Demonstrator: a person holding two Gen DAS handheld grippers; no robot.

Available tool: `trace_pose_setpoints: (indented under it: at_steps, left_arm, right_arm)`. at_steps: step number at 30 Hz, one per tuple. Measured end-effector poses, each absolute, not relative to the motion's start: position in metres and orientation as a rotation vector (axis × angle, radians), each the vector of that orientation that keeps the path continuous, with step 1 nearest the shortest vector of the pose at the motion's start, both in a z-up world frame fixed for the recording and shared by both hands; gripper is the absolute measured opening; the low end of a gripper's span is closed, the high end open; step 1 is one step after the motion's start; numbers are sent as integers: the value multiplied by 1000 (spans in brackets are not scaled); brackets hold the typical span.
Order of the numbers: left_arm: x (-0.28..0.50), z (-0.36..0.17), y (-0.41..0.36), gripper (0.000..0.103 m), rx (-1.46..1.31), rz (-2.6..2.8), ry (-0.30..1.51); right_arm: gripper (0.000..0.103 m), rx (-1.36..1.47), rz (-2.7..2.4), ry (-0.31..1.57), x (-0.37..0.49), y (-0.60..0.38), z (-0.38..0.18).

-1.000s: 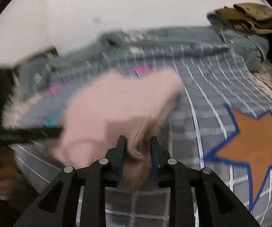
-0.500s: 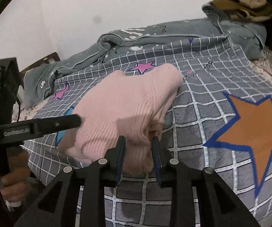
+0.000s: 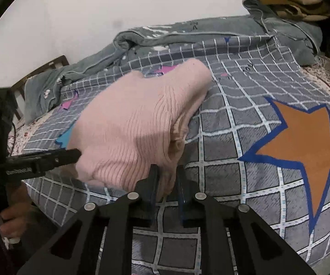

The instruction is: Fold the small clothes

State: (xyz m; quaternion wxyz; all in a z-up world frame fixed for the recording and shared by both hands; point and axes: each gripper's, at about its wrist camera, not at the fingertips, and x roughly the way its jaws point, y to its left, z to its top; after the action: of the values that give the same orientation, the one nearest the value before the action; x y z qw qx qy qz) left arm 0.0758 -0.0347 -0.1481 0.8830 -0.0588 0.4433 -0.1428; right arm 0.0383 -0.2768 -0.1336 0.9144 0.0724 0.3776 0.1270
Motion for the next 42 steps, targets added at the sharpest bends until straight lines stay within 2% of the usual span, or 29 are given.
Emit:
trace_pose_setpoints:
  at_steps: [6,18,20,21,23,26,33,35,37,42]
  left_arm:
    - [66,-151,-29,65,-106,-322,939]
    - [55,-159,-59,62,51,-358,932]
    - [53,-157,-59,52,48,-368,907]
    - [52,-155,-57,51,45,-370,896]
    - [50,-153,-52,38,40,-359,872]
    - [50,-152,-41,24,-9,-363,858]
    - [50,-155,-28,17,-86,-375,859]
    - [48,-154,-25,14,-87,-376,848]
    - [49,-154,-21,13,-115,-377,845]
    - [52,-159,-9,12,-215,-394,860]
  right_arm:
    - [30,184,285,706,43,-281,-111]
    - [31,187,343,761,42,-265,-126]
    - [31,171,366,763,35,-266,-125]
    - [31,164,376,761,32,-267,-124]
    - [32,168,415,769,27,-270,-125]
    - [34,163,452,781,23,-268,-130]
    - [34,90,393,726,22,-245,-133]
    - [32,74,379,703,21,-242,-131]
    - [8,62,365,683,19,-243,-129]
    - [4,83,378,643,17,-252,-123]
